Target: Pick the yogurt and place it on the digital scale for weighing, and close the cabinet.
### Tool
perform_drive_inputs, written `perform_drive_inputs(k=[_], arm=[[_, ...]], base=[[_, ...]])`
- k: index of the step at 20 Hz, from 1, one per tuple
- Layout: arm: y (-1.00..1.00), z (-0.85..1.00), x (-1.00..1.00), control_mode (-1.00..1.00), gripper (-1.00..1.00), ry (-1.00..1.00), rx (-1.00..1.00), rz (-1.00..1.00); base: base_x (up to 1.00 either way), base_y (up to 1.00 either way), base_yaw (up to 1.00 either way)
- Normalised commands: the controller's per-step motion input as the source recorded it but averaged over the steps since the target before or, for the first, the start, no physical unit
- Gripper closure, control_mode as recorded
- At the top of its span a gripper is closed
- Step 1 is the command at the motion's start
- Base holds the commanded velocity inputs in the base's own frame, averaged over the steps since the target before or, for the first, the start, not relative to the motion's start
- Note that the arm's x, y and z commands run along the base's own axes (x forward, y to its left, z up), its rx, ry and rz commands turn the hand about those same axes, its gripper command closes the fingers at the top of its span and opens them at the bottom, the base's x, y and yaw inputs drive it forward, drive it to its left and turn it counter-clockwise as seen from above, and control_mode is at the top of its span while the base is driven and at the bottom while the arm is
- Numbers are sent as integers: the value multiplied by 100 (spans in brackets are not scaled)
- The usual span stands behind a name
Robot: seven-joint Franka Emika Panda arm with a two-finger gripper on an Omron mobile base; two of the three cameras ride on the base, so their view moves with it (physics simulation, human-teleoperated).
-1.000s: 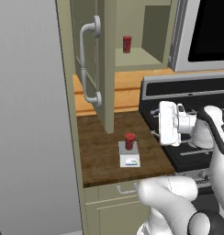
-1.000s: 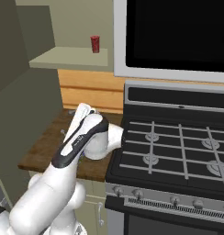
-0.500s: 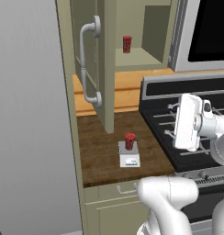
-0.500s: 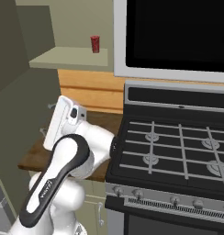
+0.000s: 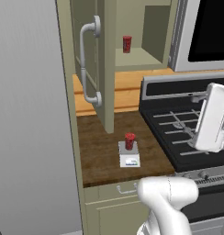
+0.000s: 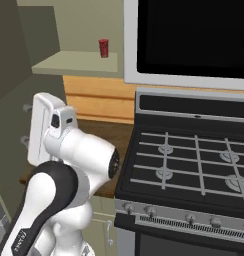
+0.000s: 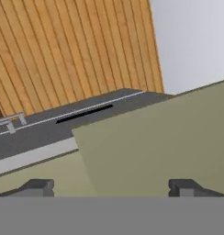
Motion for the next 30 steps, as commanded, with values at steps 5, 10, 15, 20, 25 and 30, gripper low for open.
perform_drive_inputs(k=[5, 10, 15, 20, 25, 30], arm=[[50, 8, -100, -100, -100, -35, 0, -11], [94, 0, -100, -100, -100, -31, 0, -15], [100, 0, -88, -100, -100, -9, 0, -26], [100, -6, -73, -100, -100, -11, 0, -41], [100, -27, -23, -100, -100, -11, 0, -42], [57, -38, 26, -100, -100, -10, 1, -28]], base=[[0, 0, 0], [0, 0, 0], [0, 0, 0], [0, 0, 0], [0, 0, 0], [0, 0, 0]])
